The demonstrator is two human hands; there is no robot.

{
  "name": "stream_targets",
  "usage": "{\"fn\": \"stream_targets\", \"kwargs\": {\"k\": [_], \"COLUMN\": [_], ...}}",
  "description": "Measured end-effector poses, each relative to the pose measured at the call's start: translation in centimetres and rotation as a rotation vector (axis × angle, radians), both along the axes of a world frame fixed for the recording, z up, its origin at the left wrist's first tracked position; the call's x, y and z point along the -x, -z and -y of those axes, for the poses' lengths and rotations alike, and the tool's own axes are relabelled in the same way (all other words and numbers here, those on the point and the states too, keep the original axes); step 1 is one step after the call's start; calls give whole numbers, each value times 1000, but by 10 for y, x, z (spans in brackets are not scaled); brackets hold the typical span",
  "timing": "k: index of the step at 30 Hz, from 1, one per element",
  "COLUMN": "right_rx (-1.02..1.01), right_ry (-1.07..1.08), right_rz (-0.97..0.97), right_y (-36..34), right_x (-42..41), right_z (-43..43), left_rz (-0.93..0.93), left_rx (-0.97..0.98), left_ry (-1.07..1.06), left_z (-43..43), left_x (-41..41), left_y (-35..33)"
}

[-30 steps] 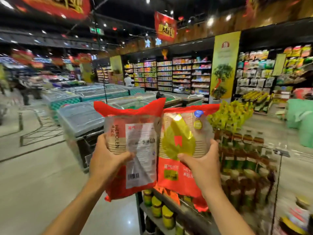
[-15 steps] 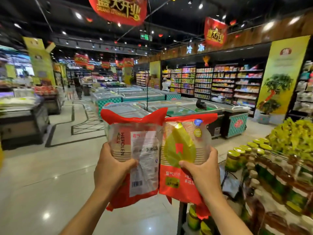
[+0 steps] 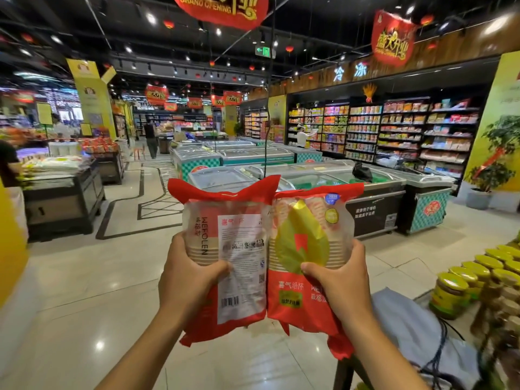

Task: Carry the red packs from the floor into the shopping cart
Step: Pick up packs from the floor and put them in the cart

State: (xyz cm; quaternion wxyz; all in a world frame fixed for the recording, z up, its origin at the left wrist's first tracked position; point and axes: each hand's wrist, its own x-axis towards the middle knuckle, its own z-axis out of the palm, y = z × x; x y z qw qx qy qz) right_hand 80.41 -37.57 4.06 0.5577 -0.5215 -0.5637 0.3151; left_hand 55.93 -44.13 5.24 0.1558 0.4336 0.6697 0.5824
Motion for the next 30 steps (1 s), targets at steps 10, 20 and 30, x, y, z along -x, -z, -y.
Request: {"fn": "stream_targets", "kwargs": {"k": [10,20,30], "right_rx": [54,64,89], "right_ry": [-78,-83,-17], "right_rz": [-89,-80,-61], "right_y": [10,19,39], "right_x": [46,70,99], "right_z": [-173,-305,-446], "left_rz": [-60,-69,-16], "left_rx": [32,52,63], "left_ry": [-61,-66,-1], "left_z": [-155,-285,-449], "left_x": [40,67,106], "left_y": [-5,4,32]}}
